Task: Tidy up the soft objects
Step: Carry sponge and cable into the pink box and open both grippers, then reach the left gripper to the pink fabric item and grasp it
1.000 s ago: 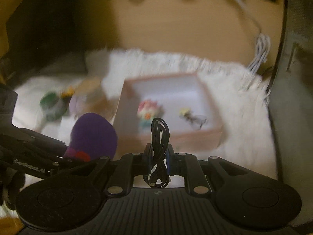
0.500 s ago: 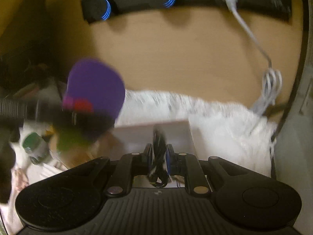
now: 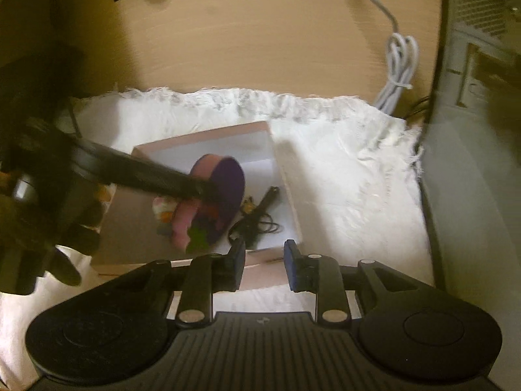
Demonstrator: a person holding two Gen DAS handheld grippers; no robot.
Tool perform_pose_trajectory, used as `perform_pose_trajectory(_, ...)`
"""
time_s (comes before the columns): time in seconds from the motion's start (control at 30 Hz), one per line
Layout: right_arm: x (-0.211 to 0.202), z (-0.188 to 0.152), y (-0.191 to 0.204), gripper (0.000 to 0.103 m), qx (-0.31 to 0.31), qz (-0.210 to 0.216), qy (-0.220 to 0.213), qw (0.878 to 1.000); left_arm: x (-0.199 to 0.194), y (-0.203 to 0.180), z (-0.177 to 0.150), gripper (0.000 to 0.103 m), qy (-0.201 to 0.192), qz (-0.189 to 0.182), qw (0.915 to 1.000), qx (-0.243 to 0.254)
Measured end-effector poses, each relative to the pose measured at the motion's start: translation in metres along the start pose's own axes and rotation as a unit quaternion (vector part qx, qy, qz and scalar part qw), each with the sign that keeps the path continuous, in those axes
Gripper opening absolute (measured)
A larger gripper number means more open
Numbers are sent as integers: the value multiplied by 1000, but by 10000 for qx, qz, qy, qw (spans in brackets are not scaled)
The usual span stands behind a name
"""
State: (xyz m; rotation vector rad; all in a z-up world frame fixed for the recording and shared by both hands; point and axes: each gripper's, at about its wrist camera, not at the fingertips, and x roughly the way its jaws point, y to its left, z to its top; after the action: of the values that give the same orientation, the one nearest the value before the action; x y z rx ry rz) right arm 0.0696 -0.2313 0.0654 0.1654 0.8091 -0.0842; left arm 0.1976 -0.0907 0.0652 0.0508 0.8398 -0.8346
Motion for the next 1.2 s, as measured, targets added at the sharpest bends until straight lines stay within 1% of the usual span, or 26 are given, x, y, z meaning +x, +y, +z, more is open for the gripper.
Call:
perform_pose_trajectory(0.03, -1, 0, 0, 27, 1, -41, -68, 10000, -11, 2, -1, 46, -141, -109, 9998, -99)
perform_pose_trajectory(0.1, -3, 1, 4, 29, -8, -92, -182, 9998, -25, 2, -5, 46, -308, -179, 9992, -191)
perform_pose_trajectory(0.2, -8, 2, 16, 31, -23, -75, -371, 9993, -50, 8, -20, 46, -459, -65, 9986, -236)
perform_pose_trajectory(0.27, -9, 3, 27, 32, -64, 31, -440, 9990, -64, 14, -31, 45, -547, 52, 9980, -318)
perform_pose_trajectory(0.4, -10, 0, 59, 35, -274, 355, -471, 9979, -101, 39, -67, 45, -666, 380, 9954, -569)
perform_pose_trajectory(0.47, -9, -2, 76, 37, -432, 488, -465, 9968, -121, 54, -85, 45, -747, 693, 9924, -692)
perform_pose_trajectory(0.53, -9, -4, 94, 37, -606, 648, -447, 9951, -138, 69, -103, 45, -832, 1039, 9872, -874)
perform_pose_trajectory(0.6, -9, -8, 112, 39, -797, 786, -414, 9929, -157, 87, -121, 45, -931, 1326, 9800, -1159)
perform_pose_trajectory(0.67, -7, -13, 130, 41, -1023, 914, -358, 9899, -172, 105, -135, 45, -1000, 1604, 9709, -1473)
perform_pose_trajectory(0.77, -2, -23, 159, 41, -1345, 1075, -191, 9849, -196, 135, -160, 45, -1099, 2111, 9506, -1992)
perform_pose_trajectory(0.83, 4, -30, 174, 41, -1495, 1159, -53, 9819, -212, 152, -178, 45, -1177, 2443, 9346, -2303)
perform_pose_trajectory(0.87, 7, -33, 182, 41, -1565, 1195, 22, 9804, -219, 161, -186, 45, -1205, 2625, 9251, -2466)
perform_pose_trajectory(0.93, 13, -40, 196, 41, -1703, 1270, 160, 9770, -230, 179, -200, 45, -1245, 2876, 9090, -2749)
perform_pose_trajectory(1.0, 19, -47, 207, 41, -1839, 1308, 264, 9738, -238, 193, -211, 45, -1273, 2992, 8970, -2996)
perform_pose_trajectory(1.07, 24, -54, 216, 41, -1994, 1302, 362, 9706, -243, 206, -220, 45, -1292, 2970, 8888, -3243)
perform_pose_trajectory(1.1, 27, -58, 220, 41, -2062, 1284, 415, 9692, -244, 212, -223, 45, -1301, 2920, 8860, -3358)
perform_pose_trajectory(1.17, 32, -64, 224, 41, -2160, 1250, 500, 9671, -244, 220, -226, 45, -1271, 2832, 8863, -3437)
perform_pose_trajectory(1.2, 35, -67, 226, 41, -2197, 1215, 543, 9664, -241, 223, -226, 45, -1228, 2751, 8888, -3454)
